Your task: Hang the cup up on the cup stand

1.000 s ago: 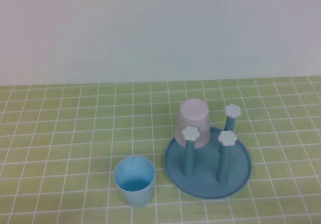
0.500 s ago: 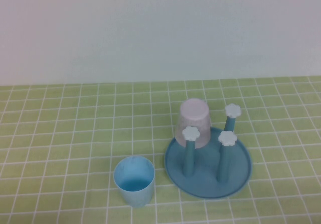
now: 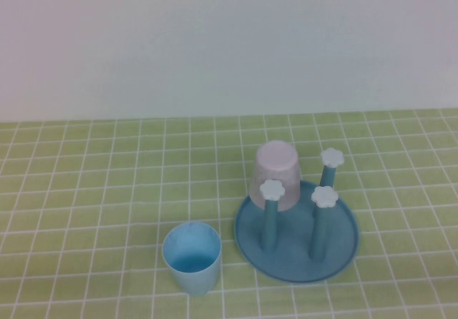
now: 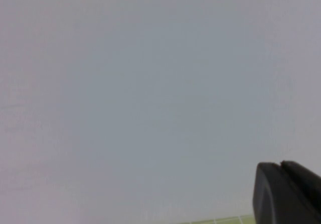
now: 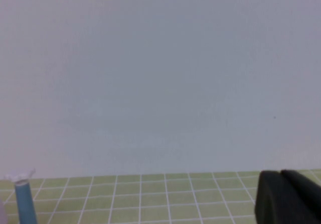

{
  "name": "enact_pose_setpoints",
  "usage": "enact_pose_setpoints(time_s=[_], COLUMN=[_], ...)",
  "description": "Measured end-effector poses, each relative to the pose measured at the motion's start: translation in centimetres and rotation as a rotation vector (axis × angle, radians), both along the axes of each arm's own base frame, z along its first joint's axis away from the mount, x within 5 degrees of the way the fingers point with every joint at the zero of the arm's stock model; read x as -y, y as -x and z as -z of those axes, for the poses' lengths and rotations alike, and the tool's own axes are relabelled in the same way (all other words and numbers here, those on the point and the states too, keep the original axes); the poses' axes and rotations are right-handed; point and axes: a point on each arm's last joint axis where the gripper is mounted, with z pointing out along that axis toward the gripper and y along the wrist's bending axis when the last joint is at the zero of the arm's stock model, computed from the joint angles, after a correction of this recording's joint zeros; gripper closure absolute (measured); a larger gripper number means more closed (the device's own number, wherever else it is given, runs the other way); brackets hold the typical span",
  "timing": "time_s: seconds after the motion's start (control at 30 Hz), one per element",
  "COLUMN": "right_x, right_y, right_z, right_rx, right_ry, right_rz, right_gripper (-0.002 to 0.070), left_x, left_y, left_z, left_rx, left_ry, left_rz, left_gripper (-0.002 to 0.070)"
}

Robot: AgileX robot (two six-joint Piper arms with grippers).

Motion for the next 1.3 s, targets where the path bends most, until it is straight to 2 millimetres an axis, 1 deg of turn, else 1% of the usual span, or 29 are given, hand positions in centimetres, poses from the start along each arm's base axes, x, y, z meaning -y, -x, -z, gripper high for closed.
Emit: enact_pose_setpoints(time_s=[0.13,0.17,0.43,0.47,0.53,0.57,0.73,0.87,0.93,1.03,1.17,1.3], right_x=[0.0,0.0,0.0,0.0,0.0,0.0,0.0,0.0,0.0,0.1,0.2,0.2], right_y=[0.0,0.0,0.0,0.0,0.0,0.0,0.0,0.1,0.3,0.8,1.7,2.6], right_z=[-0.1,-0.1,-0.2,-0.2,-0.3,-0.3,-0.3,-0.8,-1.6,-3.2,-4.9,-6.4], right_rx=[0.014,0.013,0.024,0.025,0.028,0.03,0.032,0.032,0.024,-0.028,-0.12,-0.169], right_ry=[0.002,0.002,0.004,0.004,0.006,0.006,0.006,0.006,0.005,0.014,0.092,0.126], right_rz=[-0.001,-0.001,-0.001,-0.001,-0.001,-0.001,-0.001,0.0,0.002,0.01,0.021,0.022], right_gripper=[0.0678,0.0678,0.0678,0.0678,0.0678,0.0678,0.0678,0.0678,0.0678,0.0678,0.0678,0.0678], left_x=[0.0,0.0,0.0,0.0,0.0,0.0,0.0,0.0,0.0,0.0,-0.1,-0.1], left_y=[0.0,-0.1,-0.2,0.0,0.0,-0.1,-0.1,-0.1,0.1,0.7,1.5,0.6], left_z=[-0.1,-0.8,-0.5,0.0,-0.2,-0.9,-0.9,-0.9,-1.7,-3.9,-6.3,-7.4], left_rx=[0.011,-0.004,-0.038,-0.002,0.015,0.001,0.003,-0.009,-0.033,-0.026,-0.099,-0.255], left_ry=[0.007,0.006,0.007,0.067,0.136,0.127,0.268,0.3,0.301,0.299,0.303,0.294], left_rz=[0.002,0.001,0.001,0.02,0.042,0.036,0.08,0.088,0.083,0.081,0.064,0.033], left_gripper=[0.0677,0.0675,0.0677,0.0677,0.0677,0.0675,0.0675,0.0675,0.0677,0.0675,0.0675,0.0677])
